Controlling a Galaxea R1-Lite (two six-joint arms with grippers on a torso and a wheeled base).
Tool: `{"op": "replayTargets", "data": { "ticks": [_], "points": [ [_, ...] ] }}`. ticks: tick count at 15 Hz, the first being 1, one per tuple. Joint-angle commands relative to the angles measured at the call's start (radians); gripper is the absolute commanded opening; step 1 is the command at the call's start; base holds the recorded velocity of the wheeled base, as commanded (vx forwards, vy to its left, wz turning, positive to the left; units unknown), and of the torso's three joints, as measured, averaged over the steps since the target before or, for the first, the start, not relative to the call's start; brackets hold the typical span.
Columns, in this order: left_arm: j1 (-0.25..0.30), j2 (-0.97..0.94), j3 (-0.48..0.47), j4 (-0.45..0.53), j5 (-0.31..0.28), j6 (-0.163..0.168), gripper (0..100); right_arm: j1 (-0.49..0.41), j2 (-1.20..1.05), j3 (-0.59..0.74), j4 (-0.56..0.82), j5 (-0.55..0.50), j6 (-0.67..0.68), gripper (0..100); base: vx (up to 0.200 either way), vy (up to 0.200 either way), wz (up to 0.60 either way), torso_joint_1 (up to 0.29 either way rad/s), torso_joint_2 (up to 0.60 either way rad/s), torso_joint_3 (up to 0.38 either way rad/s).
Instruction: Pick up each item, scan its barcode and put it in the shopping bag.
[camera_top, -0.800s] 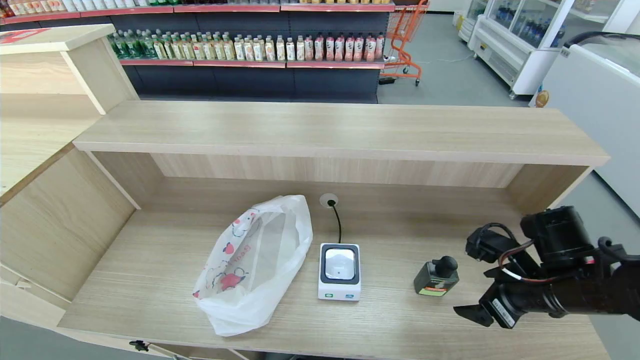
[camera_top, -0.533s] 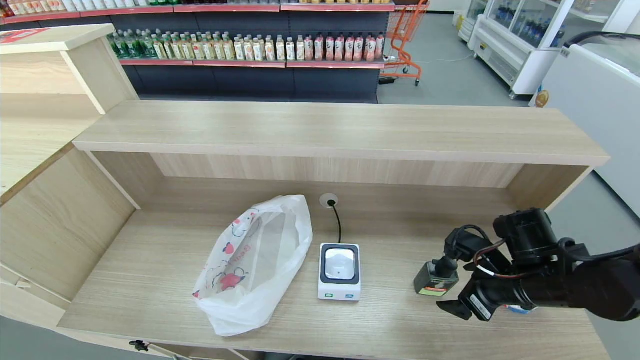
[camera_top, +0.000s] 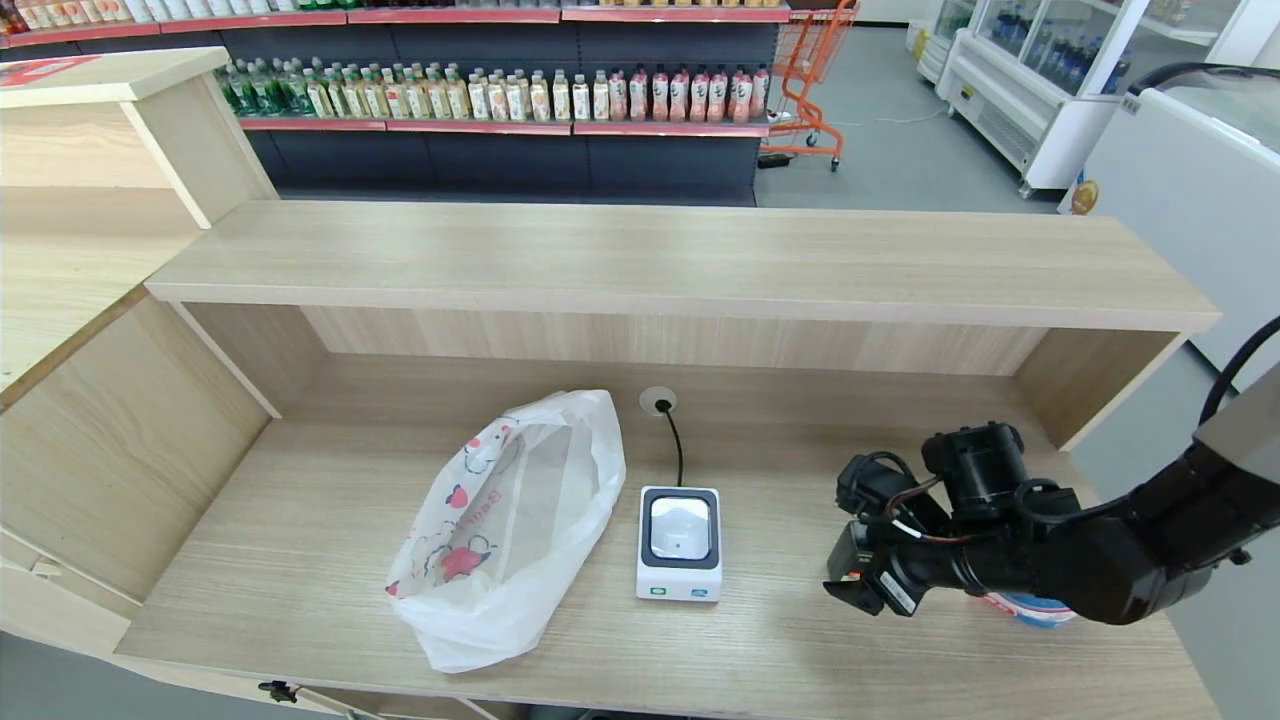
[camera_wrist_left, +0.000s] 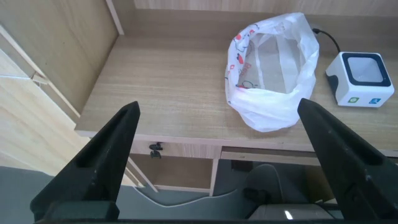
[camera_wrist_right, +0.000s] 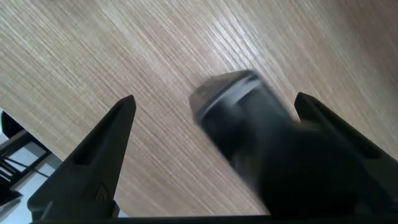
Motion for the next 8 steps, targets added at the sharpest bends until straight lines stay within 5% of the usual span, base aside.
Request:
{"op": "replayTargets", "data": {
  "ticks": [1,2,8],
  "points": [
    [0.001,0.0,0.0,0.0,0.001,-0.001,100,0.005,0.049,-0.016,-0.021,0.035,-0.001,100,0.0,0.0,0.0,0.0,0.0,0.0],
    [0.0,0.0,0.0,0.0,-0.001,-0.001,100,0.005,0.052,-0.017,-0.027,0.051,-0.001,0,0.0,0.0,0.0,0.0,0.0,0.0],
    [0.001,0.0,0.0,0.0,0.001,0.001,100,0.005,-0.058,0.009,-0.033,0.086,0.093,0,0.0,0.0,0.0,0.0,0.0,0.0]
  ]
}}
